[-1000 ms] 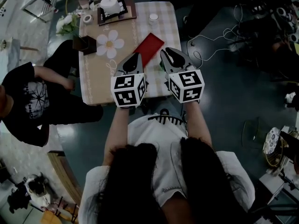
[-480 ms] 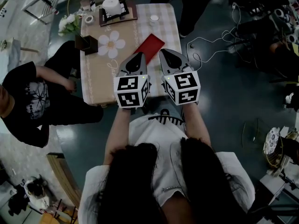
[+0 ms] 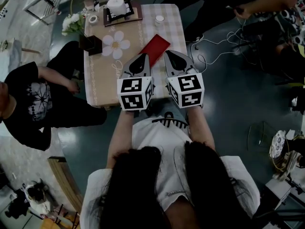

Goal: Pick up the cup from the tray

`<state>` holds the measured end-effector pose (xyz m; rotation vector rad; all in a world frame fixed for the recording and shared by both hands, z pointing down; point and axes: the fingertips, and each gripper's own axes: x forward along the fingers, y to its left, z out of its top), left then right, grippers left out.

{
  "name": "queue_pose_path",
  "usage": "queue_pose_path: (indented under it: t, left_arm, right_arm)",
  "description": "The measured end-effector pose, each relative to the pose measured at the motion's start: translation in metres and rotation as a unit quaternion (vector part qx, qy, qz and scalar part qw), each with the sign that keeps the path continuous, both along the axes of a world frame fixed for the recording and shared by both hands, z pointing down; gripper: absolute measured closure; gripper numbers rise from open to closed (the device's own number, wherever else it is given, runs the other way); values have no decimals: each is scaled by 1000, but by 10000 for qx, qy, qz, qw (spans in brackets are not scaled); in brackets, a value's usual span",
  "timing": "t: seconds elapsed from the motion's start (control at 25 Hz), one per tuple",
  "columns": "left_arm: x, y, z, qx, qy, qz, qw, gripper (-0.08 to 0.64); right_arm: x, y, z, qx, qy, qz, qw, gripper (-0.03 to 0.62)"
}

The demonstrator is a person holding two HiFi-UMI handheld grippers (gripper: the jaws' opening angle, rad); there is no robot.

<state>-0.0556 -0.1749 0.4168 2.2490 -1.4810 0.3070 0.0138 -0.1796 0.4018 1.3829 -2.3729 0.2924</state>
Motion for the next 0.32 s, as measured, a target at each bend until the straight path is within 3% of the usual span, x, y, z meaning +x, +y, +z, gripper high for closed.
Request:
queue_pose_path:
  t: [0.32]
  left_arm:
    - [-5, 1, -5, 47, 5, 22, 10000, 552]
  right_arm:
    - [-4, 2, 0, -53, 46, 63, 10000, 583]
